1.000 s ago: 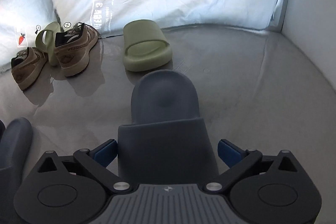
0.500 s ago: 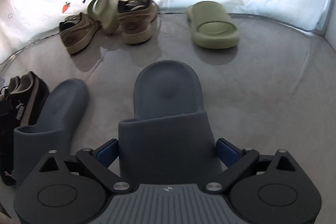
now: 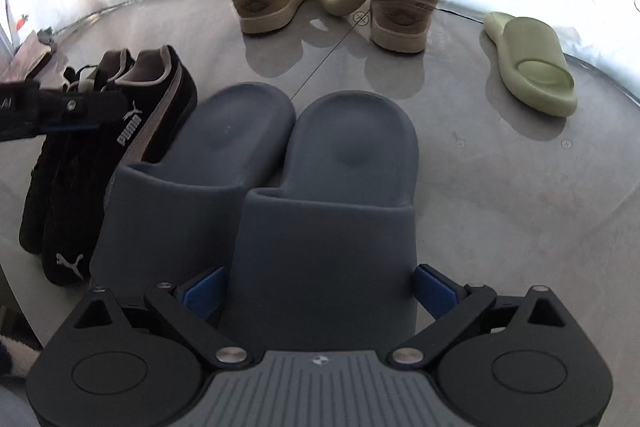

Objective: Organize scattered shoes
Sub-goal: 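Set the grey slides beside the black sneakers and open both grippers, then reach to a light green slide and grasp it with the left gripper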

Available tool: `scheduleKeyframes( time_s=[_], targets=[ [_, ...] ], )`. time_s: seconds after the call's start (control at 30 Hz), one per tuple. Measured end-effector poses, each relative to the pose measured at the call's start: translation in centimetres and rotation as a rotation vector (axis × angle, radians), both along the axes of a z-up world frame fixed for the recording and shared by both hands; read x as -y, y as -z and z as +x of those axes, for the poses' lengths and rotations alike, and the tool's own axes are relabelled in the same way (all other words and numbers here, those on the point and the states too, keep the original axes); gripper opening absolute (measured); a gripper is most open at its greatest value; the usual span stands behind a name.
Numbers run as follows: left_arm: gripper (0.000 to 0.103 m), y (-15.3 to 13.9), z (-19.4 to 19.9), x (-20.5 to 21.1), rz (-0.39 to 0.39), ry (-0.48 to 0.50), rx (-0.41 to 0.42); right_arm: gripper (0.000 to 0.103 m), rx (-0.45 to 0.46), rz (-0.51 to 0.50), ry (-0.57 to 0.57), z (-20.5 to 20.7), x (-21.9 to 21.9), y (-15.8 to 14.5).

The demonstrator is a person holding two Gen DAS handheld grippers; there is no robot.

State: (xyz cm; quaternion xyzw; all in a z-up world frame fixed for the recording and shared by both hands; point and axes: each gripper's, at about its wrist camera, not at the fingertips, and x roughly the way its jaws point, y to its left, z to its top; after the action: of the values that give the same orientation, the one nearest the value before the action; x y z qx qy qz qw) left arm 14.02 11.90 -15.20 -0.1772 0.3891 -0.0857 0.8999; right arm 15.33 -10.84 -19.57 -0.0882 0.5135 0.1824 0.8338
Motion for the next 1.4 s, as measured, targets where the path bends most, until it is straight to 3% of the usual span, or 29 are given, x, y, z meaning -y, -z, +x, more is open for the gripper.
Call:
scheduleKeyframes(
  time_s=[0.6, 0.8, 1.1, 1.23, 1.33, 1.4],
  targets=[
    [0.056, 0.3, 0.7, 1.3, -0.001, 0.045, -0.020, 0.101, -0.114, 0.050, -0.104, -1.1, -0.2, -0.3],
    [0.056, 0.5, 0.4, 2.4, -0.001, 0.090, -0.024, 0.100, -0.109, 0.143, 0.005, -1.3, 1.6, -0.3],
    [0.056, 1.0, -0.4, 3.8, -0.061, 0.109, -0.030, 0.100, 0.015, 0.171, 0.307, -3.6, 5.8, -1.8],
    [0.056, 0.9, 0.8, 6.5, -0.065, 0.146, -0.019, 0.100, 0.078, 0.125, 0.328, -4.7, 7.2, -2.8],
    [0.056, -0.1, 1.8, 8.3, -0.021, 0.178, -0.011, 0.100, 0.135, 0.167, 0.312, -5.1, 8.9, -3.4],
    [0.056, -1.9, 2.9, 9.4, 0.016, 0.206, 0.040, 0.101, 0.151, 0.221, 0.324, -4.4, 10.2, -3.7]
  ],
)
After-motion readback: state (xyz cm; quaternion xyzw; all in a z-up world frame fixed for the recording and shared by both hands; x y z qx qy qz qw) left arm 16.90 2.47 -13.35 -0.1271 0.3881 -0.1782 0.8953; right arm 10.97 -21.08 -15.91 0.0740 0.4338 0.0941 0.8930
